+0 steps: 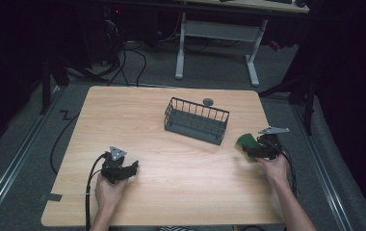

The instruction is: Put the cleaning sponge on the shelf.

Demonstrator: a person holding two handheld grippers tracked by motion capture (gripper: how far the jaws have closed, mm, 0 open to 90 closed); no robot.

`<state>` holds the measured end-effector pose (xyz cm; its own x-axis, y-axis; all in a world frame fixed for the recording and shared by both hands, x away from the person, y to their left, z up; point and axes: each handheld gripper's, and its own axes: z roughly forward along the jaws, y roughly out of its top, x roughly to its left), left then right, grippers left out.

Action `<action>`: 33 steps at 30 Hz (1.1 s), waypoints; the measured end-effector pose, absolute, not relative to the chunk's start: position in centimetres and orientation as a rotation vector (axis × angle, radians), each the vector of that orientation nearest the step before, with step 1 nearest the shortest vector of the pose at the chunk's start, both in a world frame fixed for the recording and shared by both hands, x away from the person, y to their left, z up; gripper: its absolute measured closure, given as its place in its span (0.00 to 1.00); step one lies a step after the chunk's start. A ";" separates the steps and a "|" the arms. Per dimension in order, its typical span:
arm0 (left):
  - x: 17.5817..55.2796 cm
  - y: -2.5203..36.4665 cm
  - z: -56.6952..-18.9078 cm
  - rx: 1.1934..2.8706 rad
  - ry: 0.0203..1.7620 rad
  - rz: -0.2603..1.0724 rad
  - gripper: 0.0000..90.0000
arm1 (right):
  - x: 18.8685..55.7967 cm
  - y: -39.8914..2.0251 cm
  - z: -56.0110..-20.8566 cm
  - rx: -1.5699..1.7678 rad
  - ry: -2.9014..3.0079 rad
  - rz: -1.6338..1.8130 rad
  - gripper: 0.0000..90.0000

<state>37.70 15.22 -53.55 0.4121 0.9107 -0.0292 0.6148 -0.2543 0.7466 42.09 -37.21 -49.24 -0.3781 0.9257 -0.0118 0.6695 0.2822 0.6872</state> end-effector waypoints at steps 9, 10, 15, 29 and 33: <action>37.1 15.5 -53.6 1.977 1.311 0.568 0.34 | 42.8 -37.0 -50.1 1.441 2.142 0.825 0.19; 37.1 15.4 -53.6 1.977 1.313 0.569 0.33 | 42.9 -36.9 -50.1 1.437 2.141 0.817 0.19; 37.1 15.4 -53.6 1.977 1.313 0.567 0.33 | 43.1 -36.7 -50.2 1.422 2.150 0.760 0.18; 37.1 15.5 -53.6 1.973 1.315 0.566 0.33 | 44.1 -36.9 -51.3 1.470 2.207 0.655 0.27; 37.1 15.5 -53.6 1.973 1.315 0.566 0.33 | 43.9 -36.7 -51.0 1.454 2.204 0.642 0.30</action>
<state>37.07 15.46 -53.62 0.3920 0.9198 -0.0179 0.6196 -0.2496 0.7441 43.89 -36.70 -51.04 -0.3638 0.9269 -0.0921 0.7325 0.3458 0.5865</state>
